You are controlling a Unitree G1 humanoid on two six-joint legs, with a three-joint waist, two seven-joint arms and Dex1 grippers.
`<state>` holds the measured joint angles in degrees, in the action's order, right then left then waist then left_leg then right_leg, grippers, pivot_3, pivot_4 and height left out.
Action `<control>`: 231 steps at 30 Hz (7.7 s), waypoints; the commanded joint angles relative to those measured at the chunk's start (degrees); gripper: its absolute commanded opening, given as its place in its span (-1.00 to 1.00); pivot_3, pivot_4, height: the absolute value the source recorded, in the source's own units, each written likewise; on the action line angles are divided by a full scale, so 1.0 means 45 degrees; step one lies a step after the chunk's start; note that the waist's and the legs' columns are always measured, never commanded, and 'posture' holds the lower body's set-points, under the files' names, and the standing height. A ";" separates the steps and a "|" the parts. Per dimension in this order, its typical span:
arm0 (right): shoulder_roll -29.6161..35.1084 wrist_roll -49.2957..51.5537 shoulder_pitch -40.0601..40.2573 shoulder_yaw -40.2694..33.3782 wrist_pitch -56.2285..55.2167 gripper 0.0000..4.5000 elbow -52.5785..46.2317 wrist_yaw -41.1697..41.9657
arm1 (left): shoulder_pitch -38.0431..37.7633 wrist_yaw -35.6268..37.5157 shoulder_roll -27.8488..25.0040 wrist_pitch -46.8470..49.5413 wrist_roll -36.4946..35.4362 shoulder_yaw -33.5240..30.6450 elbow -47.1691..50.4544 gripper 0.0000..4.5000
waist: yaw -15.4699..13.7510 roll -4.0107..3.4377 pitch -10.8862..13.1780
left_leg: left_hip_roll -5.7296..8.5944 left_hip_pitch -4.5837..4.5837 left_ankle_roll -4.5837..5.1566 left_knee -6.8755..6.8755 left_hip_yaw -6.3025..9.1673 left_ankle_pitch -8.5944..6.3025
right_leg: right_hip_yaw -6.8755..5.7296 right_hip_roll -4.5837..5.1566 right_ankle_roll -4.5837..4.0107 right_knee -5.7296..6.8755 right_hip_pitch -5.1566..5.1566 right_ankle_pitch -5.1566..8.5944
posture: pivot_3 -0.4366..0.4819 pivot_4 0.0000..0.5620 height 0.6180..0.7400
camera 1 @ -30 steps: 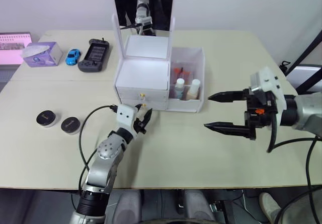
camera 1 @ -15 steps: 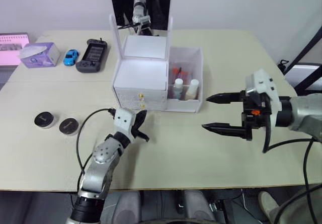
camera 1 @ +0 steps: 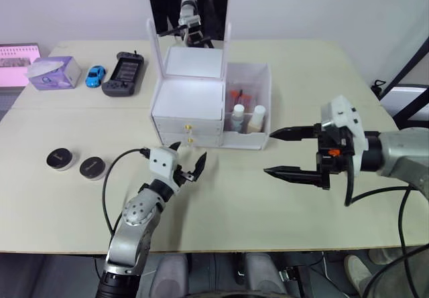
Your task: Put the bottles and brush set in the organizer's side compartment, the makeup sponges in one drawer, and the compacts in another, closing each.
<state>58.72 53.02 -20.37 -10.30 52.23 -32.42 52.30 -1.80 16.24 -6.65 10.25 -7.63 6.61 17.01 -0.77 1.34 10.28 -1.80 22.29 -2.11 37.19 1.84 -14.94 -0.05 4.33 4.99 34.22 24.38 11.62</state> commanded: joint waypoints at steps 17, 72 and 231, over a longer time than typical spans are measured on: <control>0.0388 0.0413 -0.0700 -0.0308 0.0317 1.00 -0.0330 -0.0248 | 0.1183 -0.0547 0.0820 -0.1174 0.0541 0.0287 -0.1860 0.42 | -0.0020 0.0000 0.0000 | 0.0001 0.0002 0.0000 0.0004 0.0001 0.0000 | 0.0000 0.0000 0.0001 0.0001 0.0000 0.0001 | -0.05 -0.47 1.00; -0.0188 -0.0732 -0.0668 0.0649 -0.0718 1.00 0.0398 0.0751 | -0.5113 0.3991 -0.4088 0.1913 -0.3889 -0.1150 0.4197 0.65 | 0.0066 0.0001 0.0005 | -0.0003 0.0018 -0.0005 -0.0017 -0.0032 -0.0005 | -0.0006 0.0031 0.0009 -0.0038 0.0046 0.0010 | -0.05 -0.47 1.00; -0.0126 -0.2314 -0.3564 0.1790 -0.1554 1.00 0.3524 0.3487 | 0.0187 0.7084 -1.0005 0.8319 -0.7166 -0.9466 0.0477 0.97 | 0.0399 0.0028 0.0013 | -0.0028 -0.0010 0.0008 -0.0041 -0.0045 -0.0008 | -0.0038 0.0031 -0.0056 0.0034 0.0069 -0.0038 | -0.05 -0.47 1.00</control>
<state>58.68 43.83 -34.96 -2.28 47.61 -17.00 66.68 0.67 47.71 -51.20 49.62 -41.08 -31.72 19.47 1.03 1.46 10.34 -1.92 22.24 -2.07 37.02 1.64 -14.98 -0.22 4.47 4.74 34.39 24.69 11.44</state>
